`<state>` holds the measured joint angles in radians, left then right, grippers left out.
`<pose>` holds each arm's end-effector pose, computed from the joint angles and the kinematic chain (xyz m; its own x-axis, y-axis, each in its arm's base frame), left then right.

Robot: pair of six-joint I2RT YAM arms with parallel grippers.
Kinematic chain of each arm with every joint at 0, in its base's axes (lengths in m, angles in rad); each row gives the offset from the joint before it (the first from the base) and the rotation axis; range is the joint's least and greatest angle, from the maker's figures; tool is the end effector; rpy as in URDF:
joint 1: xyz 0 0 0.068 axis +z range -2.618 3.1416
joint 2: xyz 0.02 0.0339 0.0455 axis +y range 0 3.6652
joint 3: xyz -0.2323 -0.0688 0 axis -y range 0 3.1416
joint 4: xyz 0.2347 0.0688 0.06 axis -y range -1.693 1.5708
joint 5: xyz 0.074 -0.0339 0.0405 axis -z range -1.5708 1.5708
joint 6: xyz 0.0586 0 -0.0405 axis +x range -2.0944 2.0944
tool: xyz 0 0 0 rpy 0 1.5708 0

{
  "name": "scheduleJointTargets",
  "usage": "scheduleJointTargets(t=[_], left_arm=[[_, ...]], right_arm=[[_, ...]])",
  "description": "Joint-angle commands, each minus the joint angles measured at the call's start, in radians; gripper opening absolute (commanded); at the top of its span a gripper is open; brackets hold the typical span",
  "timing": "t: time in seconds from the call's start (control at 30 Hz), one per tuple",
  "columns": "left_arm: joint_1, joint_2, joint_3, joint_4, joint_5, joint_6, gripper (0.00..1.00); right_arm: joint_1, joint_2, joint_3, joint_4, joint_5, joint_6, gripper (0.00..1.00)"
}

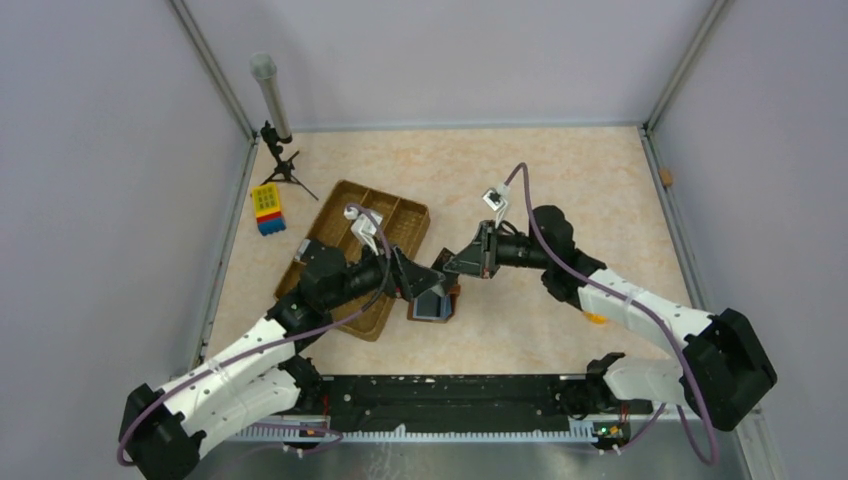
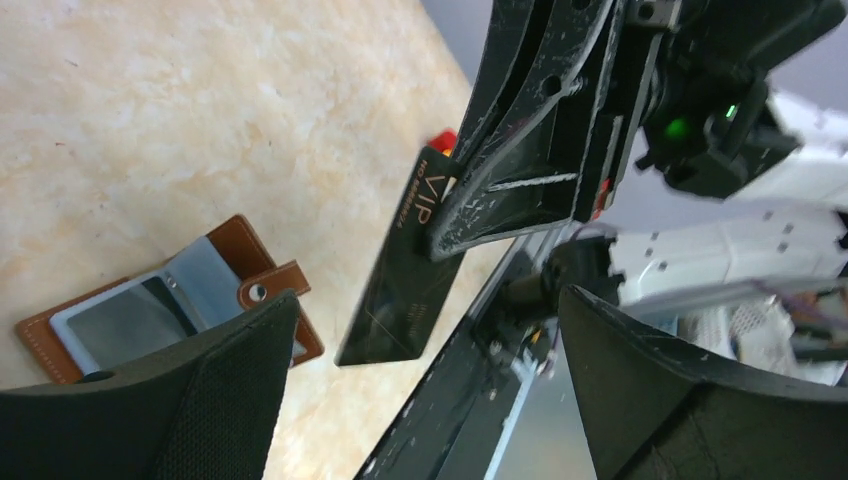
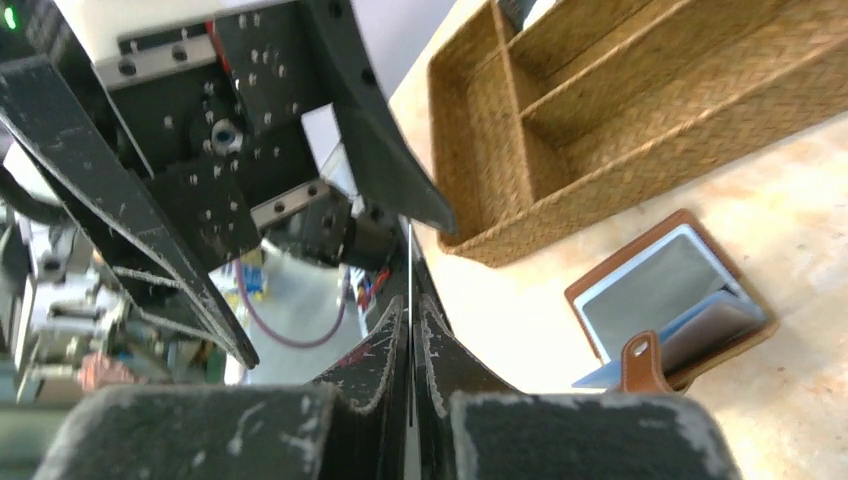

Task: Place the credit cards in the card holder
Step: Insert the credit card into the card holder.

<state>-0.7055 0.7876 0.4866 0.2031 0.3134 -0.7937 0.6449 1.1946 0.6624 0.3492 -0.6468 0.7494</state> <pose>0.1612 -0.1610 0.2532 -0.6585 -0.3300 -0.6764 0.5433 0.4135 -0.7307 0.2074 0.2002 0.2402 -0.7558 0.1117 -0.6452 -0.5988 0.2806 0.7501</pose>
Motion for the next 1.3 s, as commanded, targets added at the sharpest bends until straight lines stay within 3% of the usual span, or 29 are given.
scheduleJointTargets(t=[0.0, 0.1, 0.27, 0.57, 0.73, 0.8, 1.0, 1.17, 1.27], left_arm=[[-0.001, 0.054, 0.098, -0.152, 0.146, 0.191, 0.99], [0.000, 0.074, 0.115, -0.153, 0.226, 0.219, 0.92], [0.000, 0.069, 0.114, -0.153, 0.308, 0.237, 0.66], [0.000, 0.145, 0.085, -0.083, 0.499, 0.168, 0.43], [0.000, 0.157, 0.032, 0.044, 0.488, 0.095, 0.08], [0.000, 0.144, 0.011, 0.059, 0.445, 0.085, 0.00], [0.015, 0.071, -0.002, -0.073, 0.269, 0.147, 0.00], [0.105, 0.013, -0.022, -0.145, 0.211, 0.159, 0.00], [0.185, -0.003, -0.005, -0.241, 0.192, 0.180, 0.00]], right_arm=[[-0.002, 0.022, 0.065, -0.147, -0.237, -0.148, 0.00], [-0.002, 0.030, 0.067, -0.144, -0.312, -0.152, 0.00], [-0.002, 0.033, 0.075, -0.132, -0.385, -0.154, 0.00], [-0.002, 0.046, 0.078, -0.071, -0.419, -0.122, 0.00], [-0.001, 0.056, 0.074, -0.047, -0.412, -0.110, 0.00], [-0.002, 0.052, 0.075, -0.078, -0.378, -0.129, 0.00], [-0.002, 0.029, 0.062, -0.195, -0.165, -0.184, 0.43], [0.005, -0.045, 0.006, -0.232, 0.170, -0.109, 0.54], [0.043, -0.099, 0.019, -0.366, 0.426, -0.057, 0.60]])
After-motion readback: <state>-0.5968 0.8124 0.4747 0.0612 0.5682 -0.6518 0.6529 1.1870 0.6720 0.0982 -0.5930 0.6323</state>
